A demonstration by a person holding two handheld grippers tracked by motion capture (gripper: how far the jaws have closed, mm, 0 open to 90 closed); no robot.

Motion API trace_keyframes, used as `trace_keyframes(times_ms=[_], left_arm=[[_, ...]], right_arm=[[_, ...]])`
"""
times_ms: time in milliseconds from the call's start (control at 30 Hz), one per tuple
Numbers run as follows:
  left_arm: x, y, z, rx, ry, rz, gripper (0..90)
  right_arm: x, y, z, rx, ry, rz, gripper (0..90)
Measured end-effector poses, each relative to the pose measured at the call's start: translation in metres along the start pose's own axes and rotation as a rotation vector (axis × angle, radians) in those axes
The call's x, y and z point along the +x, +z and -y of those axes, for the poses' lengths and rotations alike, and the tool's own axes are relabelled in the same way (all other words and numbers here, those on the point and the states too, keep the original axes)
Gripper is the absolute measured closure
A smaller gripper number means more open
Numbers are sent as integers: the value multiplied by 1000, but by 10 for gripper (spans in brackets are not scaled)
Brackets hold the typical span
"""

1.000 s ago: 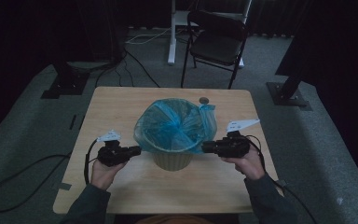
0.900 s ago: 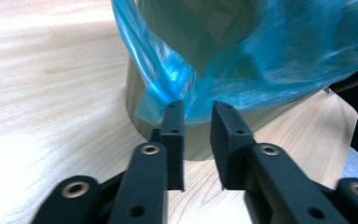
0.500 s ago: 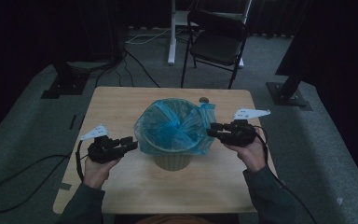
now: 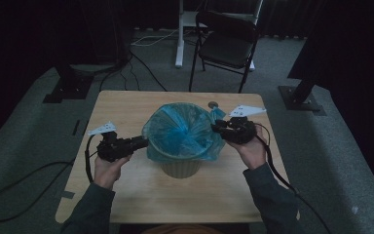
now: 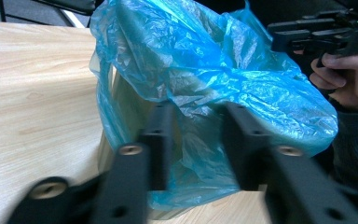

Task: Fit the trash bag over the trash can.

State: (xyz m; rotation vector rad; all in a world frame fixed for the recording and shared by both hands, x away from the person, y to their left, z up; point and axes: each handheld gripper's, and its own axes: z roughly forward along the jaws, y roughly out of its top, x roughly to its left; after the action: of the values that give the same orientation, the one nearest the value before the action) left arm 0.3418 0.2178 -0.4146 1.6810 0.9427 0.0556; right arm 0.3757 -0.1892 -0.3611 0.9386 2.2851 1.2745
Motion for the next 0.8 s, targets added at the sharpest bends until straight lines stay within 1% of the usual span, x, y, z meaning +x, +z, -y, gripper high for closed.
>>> trace_keyframes(times_ms=[33, 67, 100, 133, 167, 200, 233, 267, 300, 467, 533, 567, 700, 800], left_arm=[[0, -1, 1, -5, 2, 6, 767], [0, -1, 1, -5, 2, 6, 794], [0, -1, 1, -5, 2, 6, 794], [0, -1, 1, -5, 4, 2, 841], [0, -2, 1, -6, 6, 1, 841], [0, -2, 1, -4, 10, 0, 884], [0, -2, 1, -4, 10, 0, 895], [-1, -1, 1, -1, 12, -2, 895], [-1, -1, 1, 1, 13, -6, 898], [-1, 0, 2, 3, 17, -19, 900], [0, 0, 5, 6, 11, -23, 900], [0, 0, 5, 6, 11, -23, 900], [4, -4, 10, 6, -11, -30, 900], [6, -5, 12, 9, -20, -40, 900]], right_arm=[[-3, -2, 3, 3, 16, 2, 803], [-3, -2, 3, 3, 16, 2, 803], [-4, -3, 5, 4, 21, 4, 803], [-8, -6, 10, 0, 42, -2, 844], [-8, -6, 10, 0, 42, -2, 844], [-12, -9, 15, -1, 63, -5, 860], [-12, -9, 15, -1, 63, -5, 860], [-13, -10, 18, -3, 74, -7, 860], [-16, -11, 23, -8, 100, -20, 860], [-20, -12, 34, 5, 129, -27, 860], [-21, -9, 43, 31, 141, -32, 873], [-20, -7, 46, 45, 141, -38, 876], [-19, 2, 58, 95, 144, -58, 891], [-16, 10, 65, 151, 134, -82, 894]])
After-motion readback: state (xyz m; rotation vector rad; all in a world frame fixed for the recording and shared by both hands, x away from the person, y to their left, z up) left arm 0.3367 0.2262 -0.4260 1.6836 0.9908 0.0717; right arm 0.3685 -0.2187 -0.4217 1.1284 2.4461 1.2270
